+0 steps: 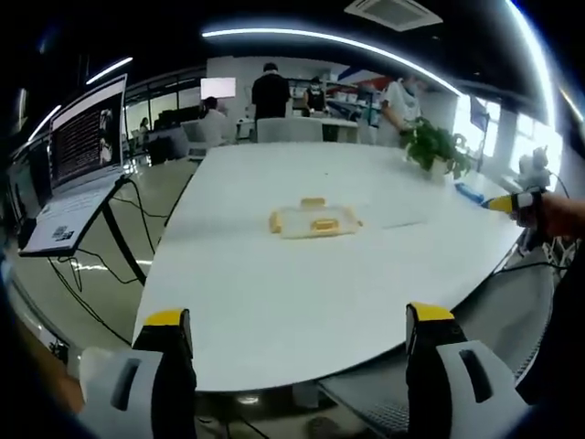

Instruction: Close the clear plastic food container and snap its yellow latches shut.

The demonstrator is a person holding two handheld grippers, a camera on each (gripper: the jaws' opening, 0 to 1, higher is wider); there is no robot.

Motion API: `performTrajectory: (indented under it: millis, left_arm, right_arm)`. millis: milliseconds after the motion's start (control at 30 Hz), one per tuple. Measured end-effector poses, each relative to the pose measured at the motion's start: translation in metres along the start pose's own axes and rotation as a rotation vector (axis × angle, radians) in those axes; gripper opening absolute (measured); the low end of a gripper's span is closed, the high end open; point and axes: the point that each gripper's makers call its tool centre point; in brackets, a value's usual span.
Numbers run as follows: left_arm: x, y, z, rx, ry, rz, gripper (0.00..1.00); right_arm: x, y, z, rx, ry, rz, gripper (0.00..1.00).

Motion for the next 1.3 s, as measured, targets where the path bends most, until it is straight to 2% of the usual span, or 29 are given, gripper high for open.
performTrajectory:
  millis: [67, 167, 200, 233, 300, 400, 733, 1300]
  left_arm:
    - [0.001, 0.0, -0.001, 0.0, -0.017, 0.036, 0.96]
    - [0.0, -0.001, -0.003, -0.005, -0.008, 0.029, 0.97]
    - [0.0, -0.001, -0.003, -0.006, -0.008, 0.029, 0.97]
    - [0.001, -0.001, -0.003, -0.007, -0.01, 0.032, 0.97]
    - [0.001, -0.002, -0.004, -0.011, -0.01, 0.033, 0.97]
    - [0.003, -0.002, -0.005, -0.014, -0.01, 0.033, 0.97]
    - [0.007, -0.002, -0.005, -0.015, -0.014, 0.049, 0.97]
    - [0.016, -0.003, -0.001, -0.009, -0.034, 0.064, 0.99]
  right_arm:
    - [0.0, -0.002, 0.0, -0.008, -0.007, 0.013, 1.0]
    - [0.0, -0.005, -0.001, -0.013, -0.001, 0.014, 1.0]
    - [0.0, -0.005, -0.001, -0.006, 0.008, -0.005, 1.0]
    - [-0.003, -0.001, 0.001, 0.027, 0.044, -0.088, 1.0]
    - [-0.003, 0.002, 0.002, 0.047, 0.059, -0.129, 1.0]
    - [-0.003, -0.002, -0.001, 0.021, 0.043, -0.074, 1.0]
    - [-0.006, -0.004, -0.003, 0.01, 0.072, -0.069, 1.0]
    - [0.0, -0.012, 0.008, 0.003, 0.047, -0.019, 1.0]
Point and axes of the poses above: the point that each gripper's makers call its tool centre point, and the gripper's own axes: z roughly backward along the fingers, x roughly to its right, y roughly out of its top, and after that the axes turned 13 degrees about -x, right-handed
